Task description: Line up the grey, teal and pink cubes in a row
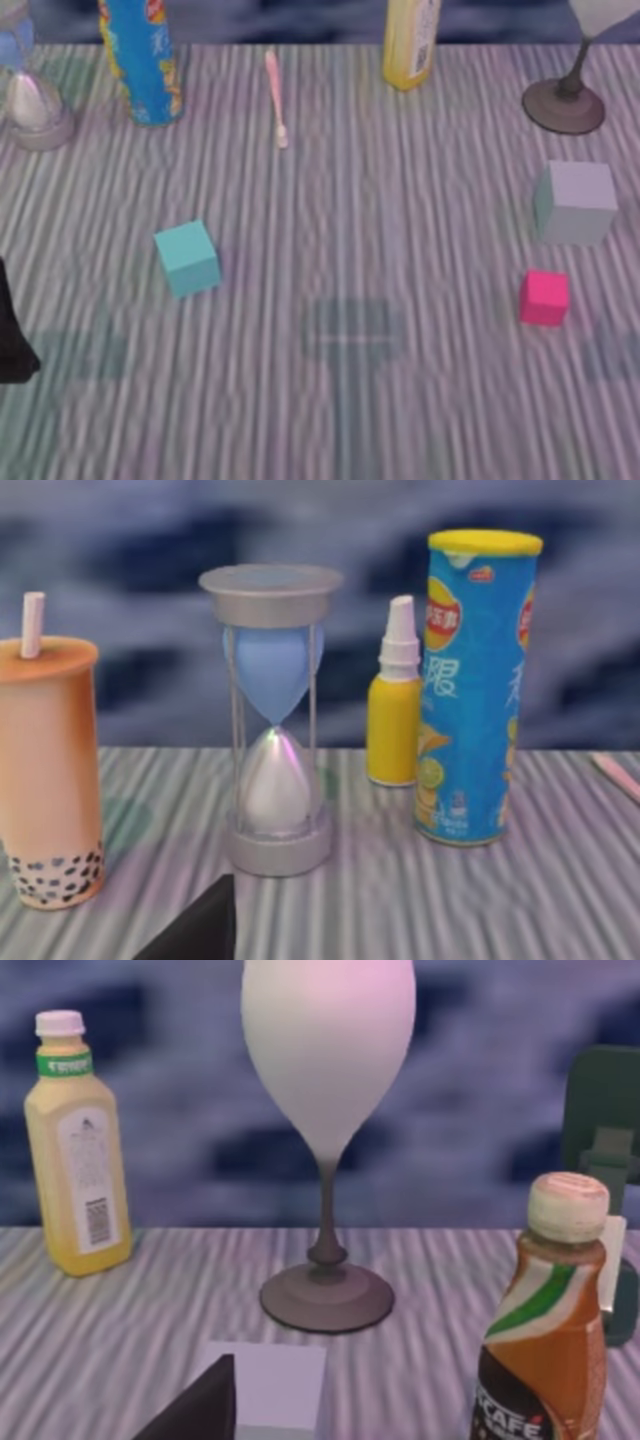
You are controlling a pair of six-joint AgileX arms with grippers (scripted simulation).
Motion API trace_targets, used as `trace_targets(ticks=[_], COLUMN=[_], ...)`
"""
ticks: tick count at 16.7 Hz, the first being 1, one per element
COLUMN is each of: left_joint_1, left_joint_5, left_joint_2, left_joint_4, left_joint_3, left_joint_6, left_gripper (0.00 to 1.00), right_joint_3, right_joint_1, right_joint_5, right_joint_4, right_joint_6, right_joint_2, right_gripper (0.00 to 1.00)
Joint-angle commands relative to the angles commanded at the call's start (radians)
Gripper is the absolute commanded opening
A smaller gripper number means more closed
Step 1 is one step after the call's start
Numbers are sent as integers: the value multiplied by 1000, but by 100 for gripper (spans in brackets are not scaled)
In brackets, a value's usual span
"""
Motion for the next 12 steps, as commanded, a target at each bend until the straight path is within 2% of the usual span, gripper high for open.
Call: trace_targets(ticks=[6,12], left_joint_1=[0,0], left_joint_5=[0,0], left_joint_2=[0,0], left_joint_4=[0,0], left_joint_3=[0,0], left_joint_6=[0,0], left_gripper=[100,100], right_joint_3=[95,443], right_joint_1=[20,100], right_joint_5=[0,-3], right_joint_4=[-68,-318], right_joint_6=[31,146], right_joint_2=[104,563], right_gripper=[100,100])
